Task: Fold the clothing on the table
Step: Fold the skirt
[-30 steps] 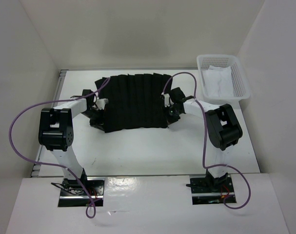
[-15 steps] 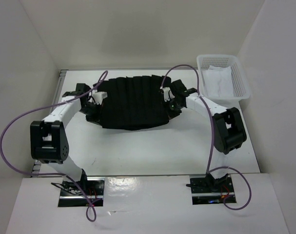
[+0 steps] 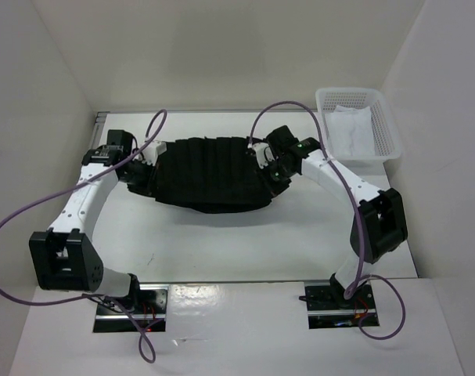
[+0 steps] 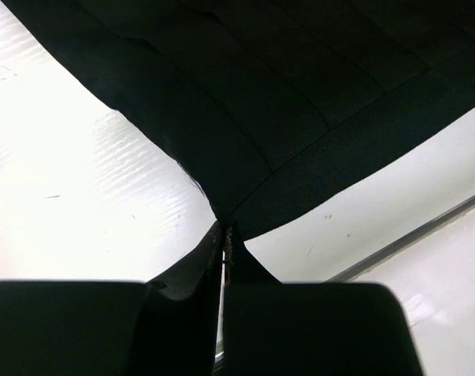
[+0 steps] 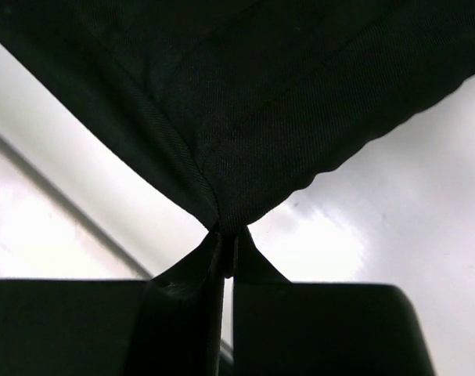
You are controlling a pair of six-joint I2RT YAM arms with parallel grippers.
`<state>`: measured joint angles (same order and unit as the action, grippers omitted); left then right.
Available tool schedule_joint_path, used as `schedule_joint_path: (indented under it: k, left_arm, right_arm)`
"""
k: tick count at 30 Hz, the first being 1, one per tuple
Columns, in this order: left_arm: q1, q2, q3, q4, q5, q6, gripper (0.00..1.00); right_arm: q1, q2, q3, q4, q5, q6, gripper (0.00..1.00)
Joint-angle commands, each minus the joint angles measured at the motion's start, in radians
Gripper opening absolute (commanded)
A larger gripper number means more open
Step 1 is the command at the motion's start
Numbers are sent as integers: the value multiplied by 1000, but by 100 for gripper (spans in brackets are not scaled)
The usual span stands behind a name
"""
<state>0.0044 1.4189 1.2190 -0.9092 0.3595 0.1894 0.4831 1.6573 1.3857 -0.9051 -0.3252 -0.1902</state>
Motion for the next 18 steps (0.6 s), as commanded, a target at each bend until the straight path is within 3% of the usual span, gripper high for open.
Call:
schedule_joint_path:
  k: [1, 12, 18]
  left_arm:
    - [5, -77, -9, -34, -11, 56, 0]
    - [5, -150, 1, -22, -11, 47, 0]
    - [5, -118, 19, 6, -20, 28, 0]
  right_arm:
    - [35, -68, 0, -118, -43, -61, 0]
    - [75, -120, 36, -137, -44, -72, 0]
    - [55, -16, 136, -103, -8, -60, 0]
